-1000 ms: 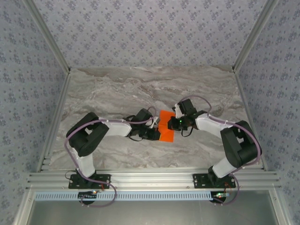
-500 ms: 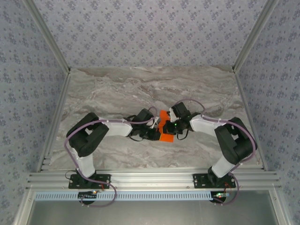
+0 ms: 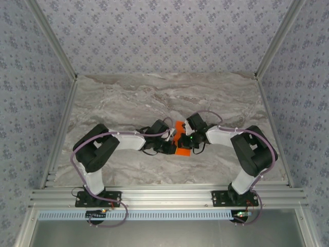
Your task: Fold a paper plane with a square sheet of paper (fold left side to right side)
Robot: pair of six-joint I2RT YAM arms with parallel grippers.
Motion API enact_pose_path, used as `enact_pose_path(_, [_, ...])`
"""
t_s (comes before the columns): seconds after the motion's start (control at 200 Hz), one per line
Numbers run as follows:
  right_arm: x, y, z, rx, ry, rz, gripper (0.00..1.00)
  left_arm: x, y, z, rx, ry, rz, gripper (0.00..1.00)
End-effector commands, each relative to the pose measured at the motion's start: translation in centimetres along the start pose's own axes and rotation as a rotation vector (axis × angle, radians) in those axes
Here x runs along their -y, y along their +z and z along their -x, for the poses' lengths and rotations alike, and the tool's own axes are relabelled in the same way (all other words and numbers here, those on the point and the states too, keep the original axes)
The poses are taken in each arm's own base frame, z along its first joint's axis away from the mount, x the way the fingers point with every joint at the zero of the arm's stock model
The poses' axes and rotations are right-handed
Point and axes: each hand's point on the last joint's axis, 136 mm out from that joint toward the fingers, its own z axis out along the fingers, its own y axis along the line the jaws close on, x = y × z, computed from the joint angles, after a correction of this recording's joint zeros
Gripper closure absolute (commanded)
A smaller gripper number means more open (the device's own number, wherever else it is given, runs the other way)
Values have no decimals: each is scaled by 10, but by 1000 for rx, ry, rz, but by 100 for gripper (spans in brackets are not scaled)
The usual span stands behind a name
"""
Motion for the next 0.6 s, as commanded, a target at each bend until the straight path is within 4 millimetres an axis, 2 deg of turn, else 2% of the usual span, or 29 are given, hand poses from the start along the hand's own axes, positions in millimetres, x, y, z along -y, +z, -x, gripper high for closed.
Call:
enact_pose_path(0.0, [24, 6, -10, -52, 19, -90, 96, -39, 7, -31, -76, -52, 156, 97])
enact_pose_path(0.35, [48, -19, 15, -1, 4, -131, 96, -52, 10, -46, -97, -80, 177, 98])
enact_pose_path(0.595, [77, -32, 26, 15, 45, -177, 96, -54, 13, -50, -100, -88, 172, 98])
